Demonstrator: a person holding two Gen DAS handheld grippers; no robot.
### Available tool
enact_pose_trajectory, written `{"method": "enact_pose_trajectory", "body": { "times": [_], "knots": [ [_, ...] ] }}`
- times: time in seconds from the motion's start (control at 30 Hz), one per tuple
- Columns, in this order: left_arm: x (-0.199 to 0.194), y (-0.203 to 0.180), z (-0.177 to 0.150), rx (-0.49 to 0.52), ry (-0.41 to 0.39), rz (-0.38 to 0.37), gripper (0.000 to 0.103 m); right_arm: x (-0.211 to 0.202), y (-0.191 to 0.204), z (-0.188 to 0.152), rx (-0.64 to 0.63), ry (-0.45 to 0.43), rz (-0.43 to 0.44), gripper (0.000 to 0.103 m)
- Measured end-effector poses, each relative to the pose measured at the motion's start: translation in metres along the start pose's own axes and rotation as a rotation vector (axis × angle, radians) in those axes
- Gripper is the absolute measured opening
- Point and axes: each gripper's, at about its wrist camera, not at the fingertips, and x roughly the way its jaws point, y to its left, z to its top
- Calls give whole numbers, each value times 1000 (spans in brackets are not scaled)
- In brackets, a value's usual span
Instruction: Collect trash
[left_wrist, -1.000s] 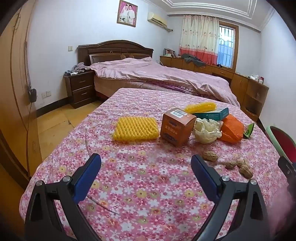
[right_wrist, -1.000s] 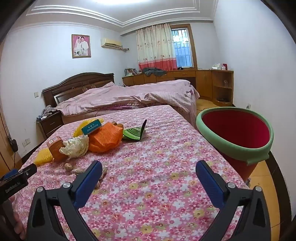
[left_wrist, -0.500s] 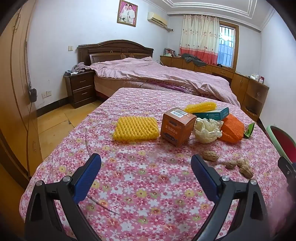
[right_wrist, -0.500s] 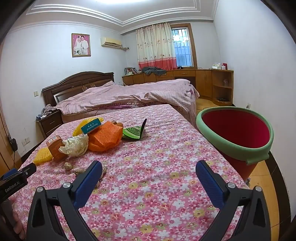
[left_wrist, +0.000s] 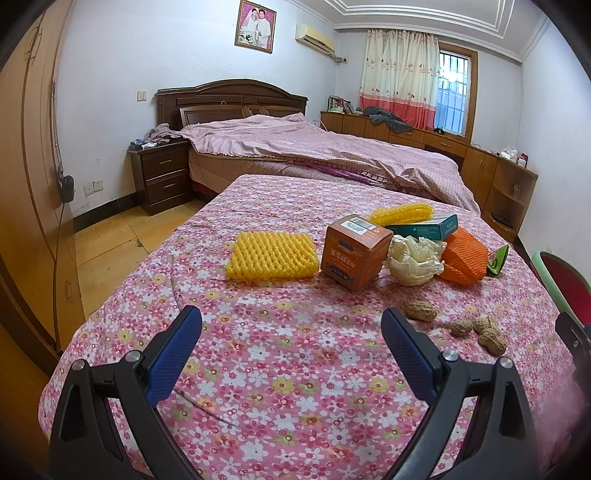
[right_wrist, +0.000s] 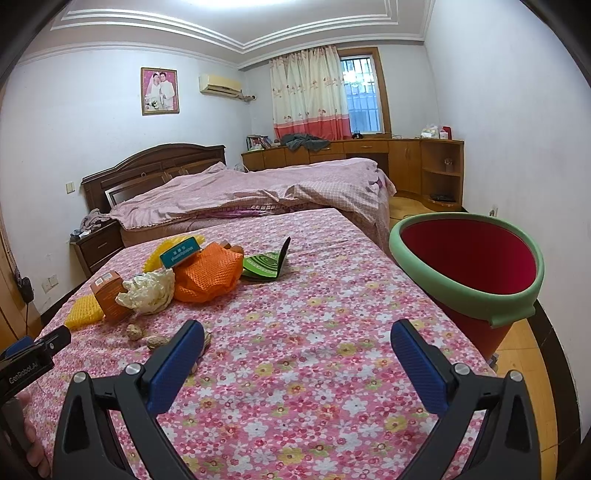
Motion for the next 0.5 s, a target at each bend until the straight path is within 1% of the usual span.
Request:
{"method": "enact_pose_trajectory", "body": {
  "times": [0.5],
  "knots": [
    [-1,-1,0,0,-2,0,97,0,0,0,-2,5,3,103]
  ]
}}
